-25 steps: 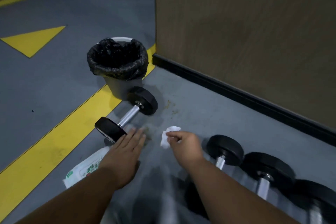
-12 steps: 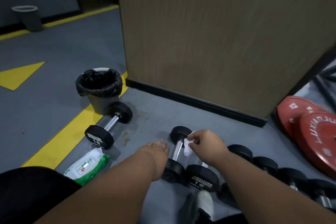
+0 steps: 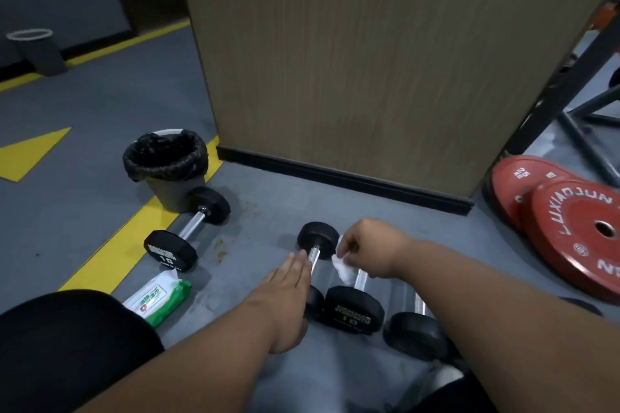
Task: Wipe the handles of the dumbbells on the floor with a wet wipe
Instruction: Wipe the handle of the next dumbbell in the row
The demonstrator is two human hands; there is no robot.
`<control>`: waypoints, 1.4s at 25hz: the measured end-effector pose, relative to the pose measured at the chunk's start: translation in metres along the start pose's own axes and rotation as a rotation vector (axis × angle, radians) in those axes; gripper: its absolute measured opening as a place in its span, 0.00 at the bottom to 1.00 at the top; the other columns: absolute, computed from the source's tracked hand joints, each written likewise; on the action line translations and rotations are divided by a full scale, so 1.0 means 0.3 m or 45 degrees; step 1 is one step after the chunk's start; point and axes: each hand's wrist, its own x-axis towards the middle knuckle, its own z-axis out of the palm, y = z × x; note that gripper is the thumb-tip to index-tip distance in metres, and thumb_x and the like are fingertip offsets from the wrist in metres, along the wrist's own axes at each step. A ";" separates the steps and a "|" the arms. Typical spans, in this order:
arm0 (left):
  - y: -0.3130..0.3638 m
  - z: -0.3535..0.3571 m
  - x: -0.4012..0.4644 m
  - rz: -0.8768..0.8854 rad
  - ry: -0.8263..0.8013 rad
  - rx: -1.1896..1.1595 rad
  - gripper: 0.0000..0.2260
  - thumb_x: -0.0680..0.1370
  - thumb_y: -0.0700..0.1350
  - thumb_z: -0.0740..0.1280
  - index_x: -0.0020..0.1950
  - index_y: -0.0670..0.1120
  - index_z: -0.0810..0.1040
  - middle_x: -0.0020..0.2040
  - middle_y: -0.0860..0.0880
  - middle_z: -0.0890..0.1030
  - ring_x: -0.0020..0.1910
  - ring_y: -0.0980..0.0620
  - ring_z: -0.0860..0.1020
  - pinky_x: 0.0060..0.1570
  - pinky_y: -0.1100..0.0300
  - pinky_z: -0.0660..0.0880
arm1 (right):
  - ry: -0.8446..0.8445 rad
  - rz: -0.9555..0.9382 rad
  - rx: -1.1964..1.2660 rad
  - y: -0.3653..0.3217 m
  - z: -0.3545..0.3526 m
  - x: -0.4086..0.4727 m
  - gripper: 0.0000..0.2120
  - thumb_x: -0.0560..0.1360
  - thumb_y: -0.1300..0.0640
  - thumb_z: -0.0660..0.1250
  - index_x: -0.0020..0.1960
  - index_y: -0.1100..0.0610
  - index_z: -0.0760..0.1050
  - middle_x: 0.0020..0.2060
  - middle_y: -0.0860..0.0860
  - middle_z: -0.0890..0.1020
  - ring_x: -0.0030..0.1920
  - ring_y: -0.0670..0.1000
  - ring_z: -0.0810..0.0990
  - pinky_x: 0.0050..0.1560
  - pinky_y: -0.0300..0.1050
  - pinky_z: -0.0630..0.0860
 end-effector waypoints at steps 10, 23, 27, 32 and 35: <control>0.090 0.067 0.089 -0.044 -0.093 0.101 0.41 0.78 0.53 0.59 0.78 0.40 0.35 0.78 0.42 0.33 0.78 0.45 0.34 0.78 0.49 0.45 | 0.070 -0.115 0.024 -0.035 0.059 0.063 0.07 0.76 0.49 0.69 0.51 0.48 0.84 0.50 0.46 0.86 0.51 0.51 0.83 0.52 0.41 0.78; 0.041 0.119 0.077 -0.070 -0.045 -0.065 0.41 0.77 0.49 0.61 0.78 0.41 0.35 0.78 0.44 0.33 0.78 0.47 0.34 0.77 0.53 0.42 | -0.097 0.082 -0.061 -0.004 0.149 0.035 0.30 0.74 0.69 0.61 0.74 0.50 0.72 0.67 0.50 0.78 0.65 0.53 0.78 0.64 0.45 0.76; -0.006 0.169 0.078 -0.087 -0.111 0.007 0.42 0.77 0.49 0.61 0.78 0.41 0.34 0.78 0.44 0.31 0.77 0.47 0.34 0.77 0.51 0.43 | -0.217 0.082 -0.189 0.007 0.198 0.042 0.31 0.76 0.65 0.62 0.78 0.49 0.65 0.72 0.52 0.73 0.69 0.56 0.73 0.66 0.49 0.74; -0.040 0.208 0.152 -0.137 -0.187 0.011 0.41 0.77 0.49 0.60 0.78 0.40 0.34 0.78 0.44 0.32 0.78 0.46 0.34 0.77 0.50 0.43 | -0.366 0.145 -0.251 0.033 0.236 0.105 0.27 0.78 0.62 0.61 0.77 0.54 0.65 0.70 0.56 0.73 0.68 0.59 0.74 0.68 0.54 0.73; -0.052 0.255 0.223 -0.205 -0.171 -0.126 0.39 0.77 0.47 0.59 0.78 0.40 0.36 0.79 0.44 0.33 0.78 0.46 0.36 0.77 0.51 0.43 | -0.277 0.200 -0.110 0.060 0.298 0.188 0.25 0.78 0.61 0.63 0.75 0.54 0.67 0.69 0.55 0.74 0.68 0.58 0.74 0.69 0.51 0.72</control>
